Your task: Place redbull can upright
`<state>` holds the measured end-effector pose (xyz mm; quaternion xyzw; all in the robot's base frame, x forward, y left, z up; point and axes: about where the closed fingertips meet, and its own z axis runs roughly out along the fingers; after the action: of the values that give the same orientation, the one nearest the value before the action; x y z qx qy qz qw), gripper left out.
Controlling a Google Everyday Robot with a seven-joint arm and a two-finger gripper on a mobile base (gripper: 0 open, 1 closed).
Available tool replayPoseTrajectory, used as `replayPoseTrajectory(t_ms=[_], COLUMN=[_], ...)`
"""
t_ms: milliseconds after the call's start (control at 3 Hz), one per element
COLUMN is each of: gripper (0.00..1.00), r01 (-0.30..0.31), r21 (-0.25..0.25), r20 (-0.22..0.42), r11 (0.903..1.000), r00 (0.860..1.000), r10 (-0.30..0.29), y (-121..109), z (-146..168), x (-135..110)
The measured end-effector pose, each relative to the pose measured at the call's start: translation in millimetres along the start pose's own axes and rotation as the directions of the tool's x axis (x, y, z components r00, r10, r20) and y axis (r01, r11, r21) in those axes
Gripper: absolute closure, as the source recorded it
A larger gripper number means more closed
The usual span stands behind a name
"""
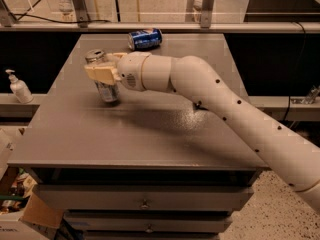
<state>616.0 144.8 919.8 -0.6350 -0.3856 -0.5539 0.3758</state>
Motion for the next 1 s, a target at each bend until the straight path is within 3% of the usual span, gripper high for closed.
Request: replayPoseTrajectory(t_ms=[1000], gripper=[1.0], r01=[0.098], r21=[0.061], r20=[-0.024], r11=[0.9933], r00=[0.995], r10=[-0.097], y=[-9.5], z=[-2.1], x=[-5.7])
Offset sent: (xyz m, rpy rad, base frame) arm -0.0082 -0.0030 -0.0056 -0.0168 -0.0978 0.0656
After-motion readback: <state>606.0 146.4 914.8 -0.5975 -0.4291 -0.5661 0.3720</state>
